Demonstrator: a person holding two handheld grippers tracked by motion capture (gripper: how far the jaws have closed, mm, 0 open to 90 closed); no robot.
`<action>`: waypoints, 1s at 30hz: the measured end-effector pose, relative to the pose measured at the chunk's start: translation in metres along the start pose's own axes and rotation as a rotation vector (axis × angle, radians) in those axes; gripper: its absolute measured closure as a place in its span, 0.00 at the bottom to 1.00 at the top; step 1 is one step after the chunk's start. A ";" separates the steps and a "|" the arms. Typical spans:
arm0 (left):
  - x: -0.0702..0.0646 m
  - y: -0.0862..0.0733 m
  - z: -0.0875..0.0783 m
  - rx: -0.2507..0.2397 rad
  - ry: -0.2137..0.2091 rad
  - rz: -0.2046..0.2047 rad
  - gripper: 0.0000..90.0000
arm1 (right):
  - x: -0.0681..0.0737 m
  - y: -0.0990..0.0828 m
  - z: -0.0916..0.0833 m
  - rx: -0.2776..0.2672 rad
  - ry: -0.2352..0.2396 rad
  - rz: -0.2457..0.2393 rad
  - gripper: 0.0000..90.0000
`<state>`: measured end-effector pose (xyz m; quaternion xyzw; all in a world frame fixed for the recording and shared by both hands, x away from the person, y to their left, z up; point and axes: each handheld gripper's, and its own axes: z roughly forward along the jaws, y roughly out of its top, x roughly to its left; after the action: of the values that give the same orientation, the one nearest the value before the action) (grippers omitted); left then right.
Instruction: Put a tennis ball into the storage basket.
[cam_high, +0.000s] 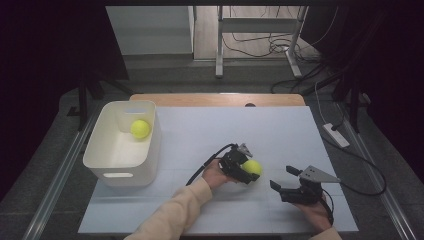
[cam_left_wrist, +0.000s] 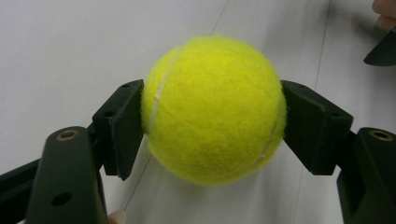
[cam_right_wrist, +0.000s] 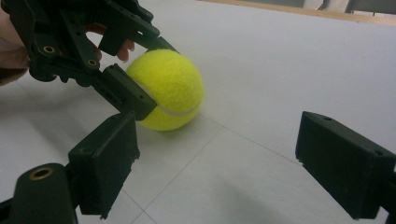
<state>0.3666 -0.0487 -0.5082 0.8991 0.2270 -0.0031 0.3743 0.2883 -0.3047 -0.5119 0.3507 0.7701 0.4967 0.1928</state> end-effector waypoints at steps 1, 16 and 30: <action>0.000 0.000 -0.001 -0.001 0.002 -0.001 0.31 | 0.000 0.000 0.000 0.000 0.000 0.000 0.14; 0.001 -0.002 -0.022 -0.058 0.029 -0.003 0.31 | 0.000 0.000 0.000 -0.004 -0.002 -0.001 0.14; 0.003 -0.005 -0.046 -0.106 0.058 -0.011 0.31 | 0.000 0.000 0.000 -0.003 -0.005 0.000 0.14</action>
<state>0.3598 -0.0138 -0.4789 0.8765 0.2424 0.0332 0.4146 0.2886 -0.3044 -0.5118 0.3515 0.7691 0.4969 0.1952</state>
